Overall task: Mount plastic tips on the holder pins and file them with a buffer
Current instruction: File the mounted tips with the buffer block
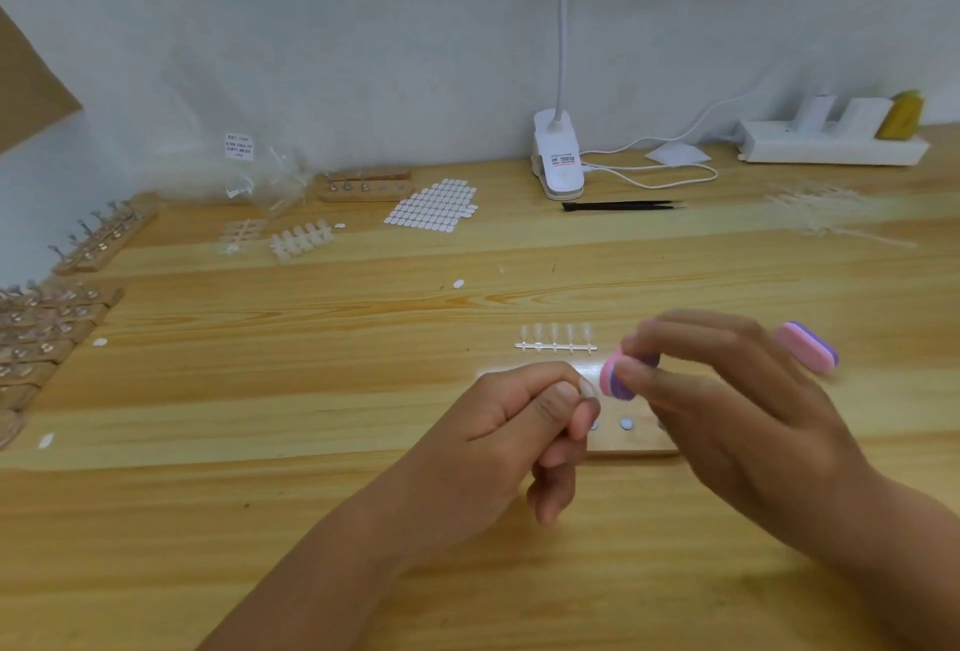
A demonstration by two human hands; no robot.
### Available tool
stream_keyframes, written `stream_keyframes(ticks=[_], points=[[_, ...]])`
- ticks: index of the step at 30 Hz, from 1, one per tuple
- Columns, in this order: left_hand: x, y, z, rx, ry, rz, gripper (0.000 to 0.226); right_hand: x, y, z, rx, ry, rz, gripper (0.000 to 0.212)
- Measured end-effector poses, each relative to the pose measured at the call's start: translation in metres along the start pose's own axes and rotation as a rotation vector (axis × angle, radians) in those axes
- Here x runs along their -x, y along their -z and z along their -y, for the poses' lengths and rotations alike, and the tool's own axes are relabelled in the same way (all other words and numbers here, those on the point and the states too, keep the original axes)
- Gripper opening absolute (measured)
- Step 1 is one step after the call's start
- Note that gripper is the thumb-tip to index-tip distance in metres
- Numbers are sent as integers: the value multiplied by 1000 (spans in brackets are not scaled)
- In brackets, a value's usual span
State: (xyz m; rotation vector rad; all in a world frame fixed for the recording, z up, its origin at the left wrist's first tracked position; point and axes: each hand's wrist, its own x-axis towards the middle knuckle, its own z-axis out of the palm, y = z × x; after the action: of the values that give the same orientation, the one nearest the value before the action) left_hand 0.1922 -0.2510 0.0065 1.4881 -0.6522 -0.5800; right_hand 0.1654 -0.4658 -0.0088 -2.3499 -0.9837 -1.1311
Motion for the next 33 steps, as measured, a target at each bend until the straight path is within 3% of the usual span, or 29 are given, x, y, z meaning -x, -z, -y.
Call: stream_keyframes(ticks=[2, 5, 9, 13, 18, 22, 26, 30, 33], points=[[-1, 0, 0, -10, -1, -2, 30, -2, -1, 6, -23, -24, -23, 41], [-2, 0, 2, -20, 14, 1, 31, -1, -6, 19, -19, 92, -1, 27], [-1, 1, 0, -17, -6, -13, 29, -3, -1, 9, 6, -5, 12, 46], [-2, -1, 3, -18, 3, -14, 31, -1, -7, 22, -47, 92, 6, 24], [-1, 1, 1, 11, -2, 5, 29, -3, 0, 10, -20, -12, -12, 39], [-2, -1, 3, 0, 15, -14, 32, -2, -7, 21, -85, 105, 10, 19], [-2, 0, 0, 26, 7, -7, 28, -5, 1, 5, -21, -31, 4, 44], [-3, -1, 4, 3, 14, -16, 35, -1, -7, 20, -83, 69, 7, 20], [-2, -1, 0, 23, -3, -21, 29, -4, 0, 6, -53, 17, 11, 35]])
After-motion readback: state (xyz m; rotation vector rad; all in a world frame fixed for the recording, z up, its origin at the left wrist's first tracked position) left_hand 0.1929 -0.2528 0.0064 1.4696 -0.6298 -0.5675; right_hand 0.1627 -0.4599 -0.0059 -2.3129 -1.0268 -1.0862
